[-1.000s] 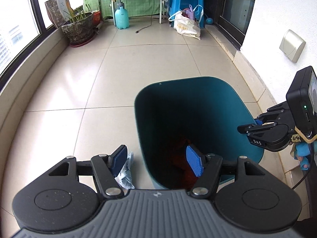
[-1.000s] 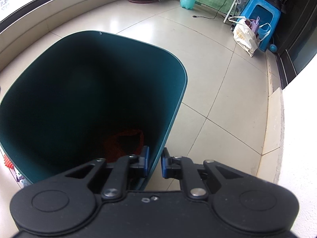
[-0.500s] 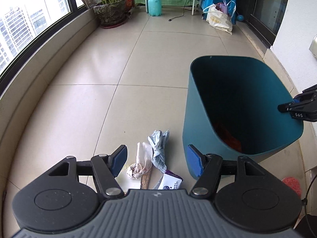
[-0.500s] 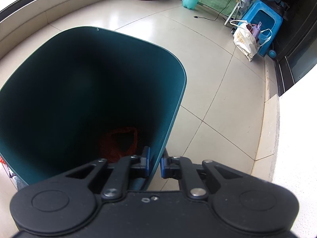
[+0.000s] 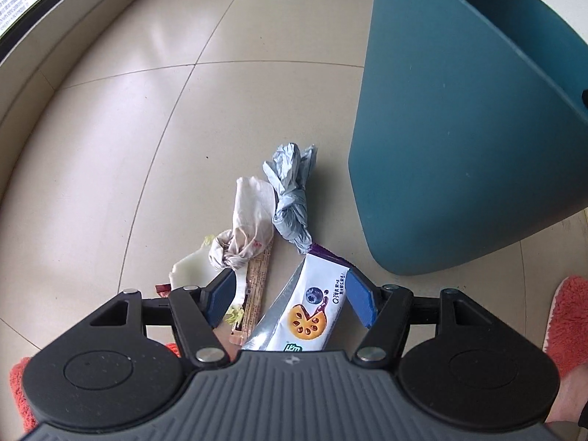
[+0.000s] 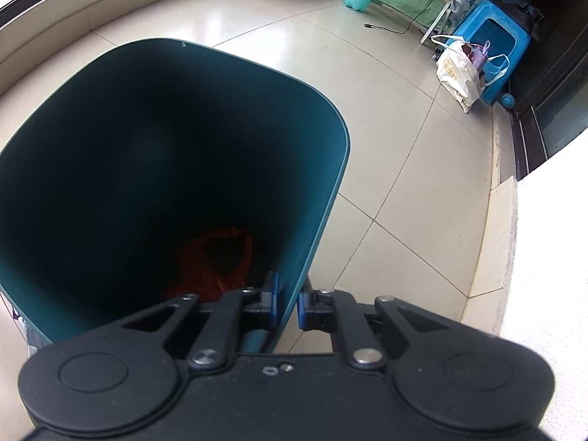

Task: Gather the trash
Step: 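Lower the left tool to the biscuit wrapper and close on it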

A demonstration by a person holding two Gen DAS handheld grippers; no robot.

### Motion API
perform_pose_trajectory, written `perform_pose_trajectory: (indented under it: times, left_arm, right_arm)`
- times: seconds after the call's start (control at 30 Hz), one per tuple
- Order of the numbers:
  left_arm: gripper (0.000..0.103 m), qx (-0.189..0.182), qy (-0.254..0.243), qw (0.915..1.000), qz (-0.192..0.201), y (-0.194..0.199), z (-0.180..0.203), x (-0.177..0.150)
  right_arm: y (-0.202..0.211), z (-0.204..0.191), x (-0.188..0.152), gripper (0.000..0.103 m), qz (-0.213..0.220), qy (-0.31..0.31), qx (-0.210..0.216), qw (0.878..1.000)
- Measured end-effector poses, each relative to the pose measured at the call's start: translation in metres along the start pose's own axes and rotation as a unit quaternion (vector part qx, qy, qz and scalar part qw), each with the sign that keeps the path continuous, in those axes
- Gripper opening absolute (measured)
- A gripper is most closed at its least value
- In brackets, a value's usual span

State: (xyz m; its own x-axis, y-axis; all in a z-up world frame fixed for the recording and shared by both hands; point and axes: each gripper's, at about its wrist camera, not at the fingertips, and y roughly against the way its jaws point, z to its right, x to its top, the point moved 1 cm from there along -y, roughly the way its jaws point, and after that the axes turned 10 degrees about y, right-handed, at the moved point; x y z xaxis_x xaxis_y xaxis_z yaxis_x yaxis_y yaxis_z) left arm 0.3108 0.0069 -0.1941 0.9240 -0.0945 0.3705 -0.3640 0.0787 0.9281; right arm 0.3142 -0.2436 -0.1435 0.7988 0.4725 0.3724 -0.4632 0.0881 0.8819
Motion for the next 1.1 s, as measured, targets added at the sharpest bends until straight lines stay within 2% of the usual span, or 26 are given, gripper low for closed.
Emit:
perform_pose_trajectory:
  times: [0.2,0.53,0.67,0.73,0.87,0.97,1.1]
  left_arm:
    - [0.065,-0.024,-0.007,0.9994,-0.023,-0.04,0.007,-0.008]
    - [0.065,-0.013,-0.016,0.997,-0.074,-0.101,0.006,-0.023]
    - [0.067,-0.022,-0.023,0.9967,-0.075,-0.109,0.009,-0.026]
    - [0.065,-0.023,-0.021,0.9964,-0.079,-0.111,0.012,-0.026]
    - [0.065,-0.037,-0.023,0.996,-0.078,-0.104,0.011,-0.031]
    - [0.065,-0.019,-0.043,0.9953,-0.084,-0.108,0.016,-0.037]
    - [0.063,-0.004,-0.035,0.9944,-0.1,-0.119,0.014,-0.04]
  right_arm:
    - [-0.001,-0.003,0.004,0.01,-0.007,0.009,0.0,1.0]
    - [-0.003,0.0,0.005,0.01,-0.009,0.002,0.005,1.0]
    - [-0.004,0.001,0.005,0.01,-0.008,-0.002,0.006,1.0]
    - [-0.004,0.001,0.005,0.01,-0.009,-0.001,0.006,1.0]
    - [-0.005,0.002,0.005,0.01,-0.008,-0.002,0.007,1.0]
    - [-0.005,0.003,0.004,0.01,-0.006,-0.005,0.009,1.0]
    - [-0.004,0.004,0.002,0.01,-0.004,-0.007,0.007,1.0]
